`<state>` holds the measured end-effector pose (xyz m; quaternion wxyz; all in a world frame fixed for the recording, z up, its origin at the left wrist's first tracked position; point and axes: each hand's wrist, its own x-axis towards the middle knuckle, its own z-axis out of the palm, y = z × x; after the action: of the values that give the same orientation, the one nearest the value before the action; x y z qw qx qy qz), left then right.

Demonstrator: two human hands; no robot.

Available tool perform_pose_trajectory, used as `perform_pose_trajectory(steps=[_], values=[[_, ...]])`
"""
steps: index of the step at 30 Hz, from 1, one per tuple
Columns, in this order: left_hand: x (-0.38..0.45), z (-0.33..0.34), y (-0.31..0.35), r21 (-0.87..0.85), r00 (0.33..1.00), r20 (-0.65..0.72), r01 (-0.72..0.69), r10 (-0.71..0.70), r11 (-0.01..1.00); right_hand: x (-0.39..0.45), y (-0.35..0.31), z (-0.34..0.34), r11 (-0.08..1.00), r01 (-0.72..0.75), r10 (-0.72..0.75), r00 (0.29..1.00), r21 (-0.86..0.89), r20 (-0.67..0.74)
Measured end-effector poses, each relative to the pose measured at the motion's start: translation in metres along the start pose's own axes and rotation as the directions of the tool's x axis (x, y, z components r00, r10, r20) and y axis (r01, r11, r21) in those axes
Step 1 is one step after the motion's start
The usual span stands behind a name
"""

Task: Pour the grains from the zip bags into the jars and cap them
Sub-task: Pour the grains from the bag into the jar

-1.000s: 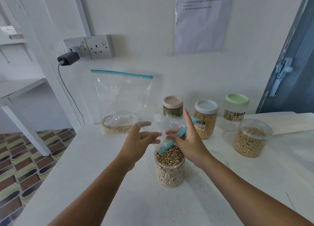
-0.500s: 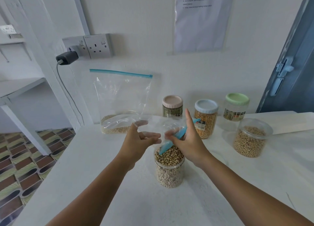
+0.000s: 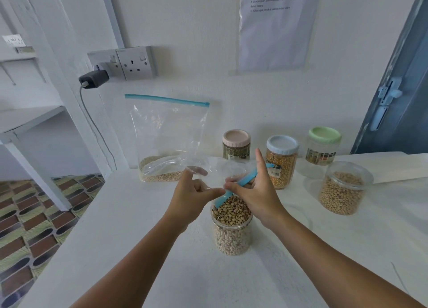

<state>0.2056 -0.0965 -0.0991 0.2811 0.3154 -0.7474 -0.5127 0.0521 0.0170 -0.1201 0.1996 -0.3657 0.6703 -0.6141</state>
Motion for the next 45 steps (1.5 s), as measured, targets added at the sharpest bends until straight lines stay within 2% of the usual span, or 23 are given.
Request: perform_pose_trajectory(steps=[2,7,13,15,19,23,26,32,36,38,40,42,45], values=[[0.001,0.001,0.0,0.024,1.0,-0.009,-0.01,0.011,1.0,0.0,-0.001,0.0,1.0,-0.005,0.005,1.0,0.004,0.011],[-0.001,-0.001,-0.004,0.045,0.993,0.118,-0.012,0.006,0.999,0.0,0.005,-0.002,1.0,-0.017,0.017,1.0,0.003,0.023],[0.0,0.0,-0.003,0.087,1.0,-0.017,-0.004,0.006,0.996,-0.001,0.003,-0.003,0.999,-0.032,0.031,0.999,0.034,0.015],[0.001,0.0,-0.004,0.097,1.0,-0.017,-0.005,0.007,0.995,-0.001,0.001,-0.003,0.999,-0.037,0.036,0.999,0.038,0.015],[0.001,-0.003,-0.008,0.127,0.997,0.071,-0.026,0.017,0.992,-0.001,0.003,-0.003,0.997,-0.041,0.041,0.999,0.071,0.005],[-0.001,-0.002,-0.002,0.155,0.999,0.008,-0.033,0.032,0.987,-0.003,-0.003,-0.001,0.998,-0.026,0.026,1.0,0.065,0.008],[-0.003,-0.004,-0.001,0.131,1.0,0.0,0.031,-0.031,0.991,-0.004,-0.006,0.001,0.997,0.034,-0.036,0.999,0.075,0.025],[-0.012,-0.052,0.012,0.21,0.948,0.112,0.269,-0.297,0.94,0.002,-0.019,0.001,0.999,0.025,-0.026,0.998,0.021,0.053],[-0.021,-0.103,0.036,0.438,0.926,0.178,0.228,-0.332,0.87,0.007,-0.026,0.007,0.999,0.021,-0.025,0.995,0.042,0.097],[-0.022,-0.119,0.051,0.497,0.943,0.18,0.159,-0.281,0.853,0.008,-0.03,0.01,0.998,0.049,-0.054,0.991,0.044,0.122],[-0.018,-0.128,0.065,0.469,0.976,0.162,0.051,-0.142,0.882,0.01,-0.037,0.012,0.997,0.075,-0.079,0.985,0.033,0.154],[-0.009,-0.132,0.076,0.348,0.988,0.151,-0.043,-0.011,0.936,0.015,-0.047,0.016,0.993,0.113,-0.114,0.977,0.014,0.178],[0.008,-0.135,0.082,0.162,0.966,0.25,-0.106,0.063,0.981,0.023,-0.065,0.024,0.982,0.186,-0.186,0.958,0.021,0.217]])
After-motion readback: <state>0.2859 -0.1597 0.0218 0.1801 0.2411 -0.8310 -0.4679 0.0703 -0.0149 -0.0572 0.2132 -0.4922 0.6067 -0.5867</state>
